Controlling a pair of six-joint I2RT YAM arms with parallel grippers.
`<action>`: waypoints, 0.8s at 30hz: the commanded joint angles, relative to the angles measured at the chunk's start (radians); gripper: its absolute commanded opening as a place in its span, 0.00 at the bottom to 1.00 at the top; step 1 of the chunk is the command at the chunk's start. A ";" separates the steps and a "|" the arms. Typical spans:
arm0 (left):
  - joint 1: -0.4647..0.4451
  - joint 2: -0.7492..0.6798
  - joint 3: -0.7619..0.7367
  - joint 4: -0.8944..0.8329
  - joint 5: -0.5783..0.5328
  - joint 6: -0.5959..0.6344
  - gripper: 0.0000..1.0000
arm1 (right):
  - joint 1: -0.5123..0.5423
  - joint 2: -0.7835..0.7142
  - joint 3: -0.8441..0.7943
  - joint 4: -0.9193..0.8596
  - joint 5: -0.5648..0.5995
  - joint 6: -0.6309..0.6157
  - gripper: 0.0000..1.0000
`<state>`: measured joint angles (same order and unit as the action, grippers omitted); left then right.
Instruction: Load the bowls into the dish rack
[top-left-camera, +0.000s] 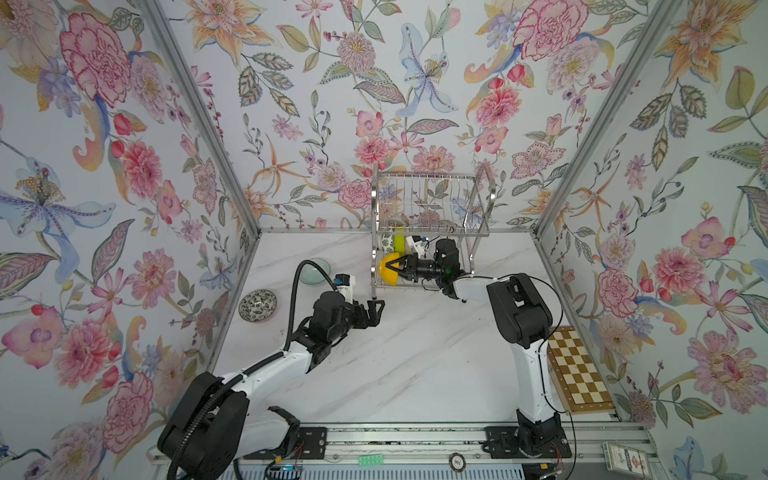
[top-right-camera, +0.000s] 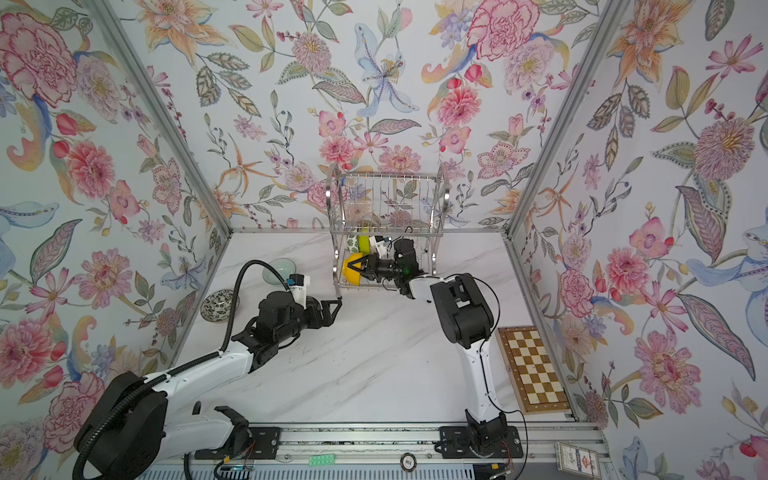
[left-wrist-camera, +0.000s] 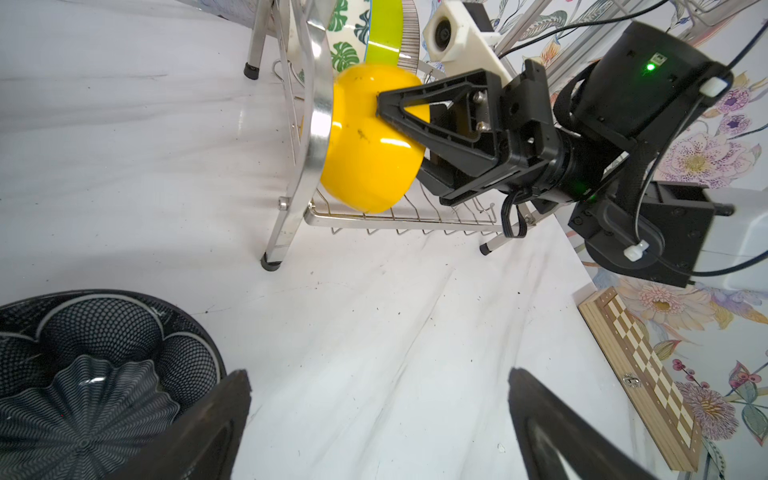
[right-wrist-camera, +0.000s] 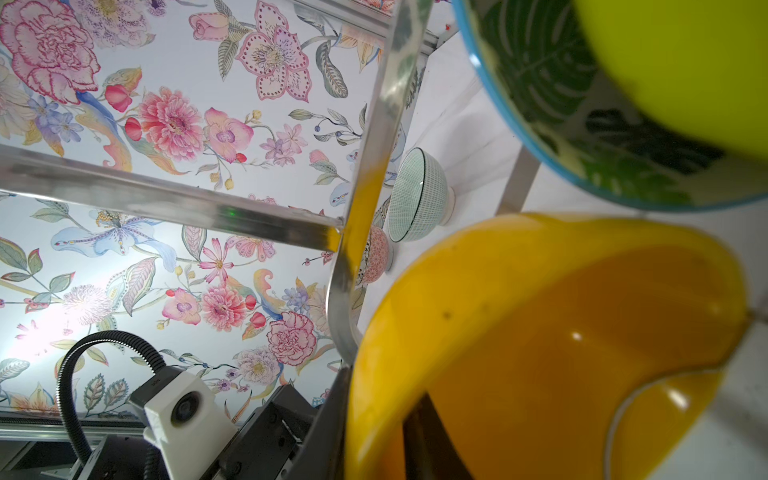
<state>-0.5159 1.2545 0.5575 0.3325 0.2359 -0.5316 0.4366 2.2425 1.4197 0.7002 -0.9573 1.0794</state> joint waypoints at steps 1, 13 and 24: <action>0.005 -0.024 0.009 -0.013 0.009 -0.007 0.99 | -0.002 0.029 0.020 -0.063 0.015 -0.015 0.23; 0.006 -0.032 0.005 -0.016 0.011 -0.015 0.99 | -0.001 0.017 0.026 -0.034 0.017 0.014 0.25; 0.002 -0.030 0.003 -0.013 0.016 -0.030 0.99 | -0.002 -0.028 -0.023 0.059 0.030 0.080 0.27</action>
<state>-0.5159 1.2434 0.5575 0.3321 0.2363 -0.5476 0.4370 2.2421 1.4216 0.7124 -0.9382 1.1370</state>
